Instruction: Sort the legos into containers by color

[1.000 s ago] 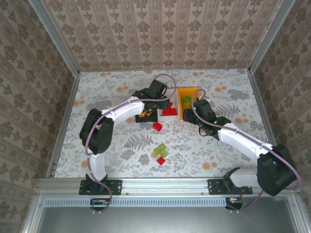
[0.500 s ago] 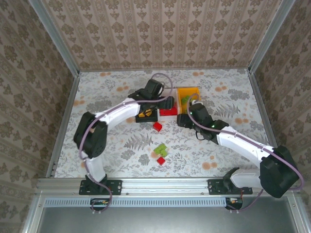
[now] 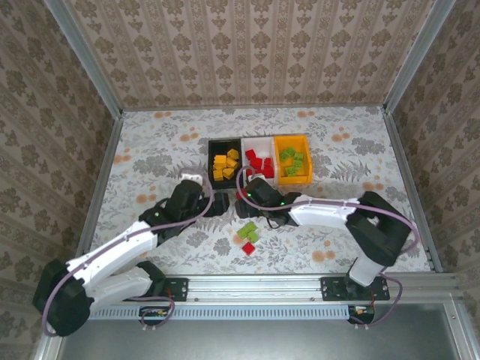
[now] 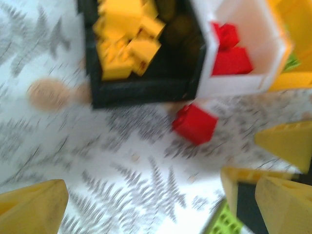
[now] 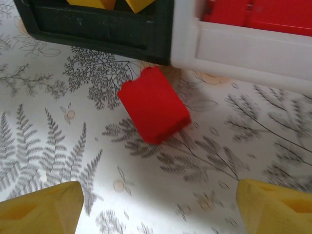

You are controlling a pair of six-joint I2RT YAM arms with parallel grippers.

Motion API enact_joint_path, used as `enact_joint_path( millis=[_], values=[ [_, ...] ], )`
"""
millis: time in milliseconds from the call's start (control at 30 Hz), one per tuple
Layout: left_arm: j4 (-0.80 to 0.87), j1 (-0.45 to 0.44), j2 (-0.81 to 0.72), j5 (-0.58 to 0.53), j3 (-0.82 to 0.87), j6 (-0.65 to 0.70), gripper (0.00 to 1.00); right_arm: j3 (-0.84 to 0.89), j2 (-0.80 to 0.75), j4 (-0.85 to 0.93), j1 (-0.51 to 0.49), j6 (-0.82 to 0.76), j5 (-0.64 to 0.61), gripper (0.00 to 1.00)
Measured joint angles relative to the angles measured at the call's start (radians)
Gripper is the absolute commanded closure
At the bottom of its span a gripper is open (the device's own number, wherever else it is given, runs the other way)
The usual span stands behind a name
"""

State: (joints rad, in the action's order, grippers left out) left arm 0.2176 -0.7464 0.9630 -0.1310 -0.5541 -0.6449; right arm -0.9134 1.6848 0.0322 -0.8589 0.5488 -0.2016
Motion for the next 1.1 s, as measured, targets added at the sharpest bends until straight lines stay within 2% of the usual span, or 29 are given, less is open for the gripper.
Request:
enact_joint_path(
  millis=[167, 400, 500, 667, 767, 967, 1100],
  values=[
    [0.044, 0.0, -0.122, -0.027, 0.089, -0.054, 0.0, -0.1, 0.139, -0.011, -0.003, 0.01, -0.053, 0.19],
    [0.058, 0.008, -0.178, -0.034, 0.117, -0.084, 0.0, -0.196, 0.251, -0.008, 0.001, -0.006, -0.088, 0.3],
    [0.066, 0.019, -0.179, -0.034, 0.117, -0.087, 0.0, -0.219, 0.275, -0.008, 0.004, -0.026, -0.087, 0.41],
    [0.067, 0.025, -0.18, -0.034, 0.121, -0.092, 0.0, -0.219, 0.275, -0.011, 0.005, -0.049, -0.08, 0.64],
    [0.067, 0.028, -0.18, -0.034, 0.122, -0.097, 0.0, -0.201, 0.26, -0.034, 0.005, -0.054, -0.069, 0.71],
    [0.067, 0.028, -0.18, -0.034, 0.122, -0.097, 0.0, -0.09, 0.095, -0.044, 0.003, -0.056, -0.038, 0.72],
    [0.066, 0.028, -0.18, -0.034, 0.122, -0.097, 0.0, -0.084, -0.04, -0.027, 0.014, -0.056, -0.032, 0.72]
  ],
)
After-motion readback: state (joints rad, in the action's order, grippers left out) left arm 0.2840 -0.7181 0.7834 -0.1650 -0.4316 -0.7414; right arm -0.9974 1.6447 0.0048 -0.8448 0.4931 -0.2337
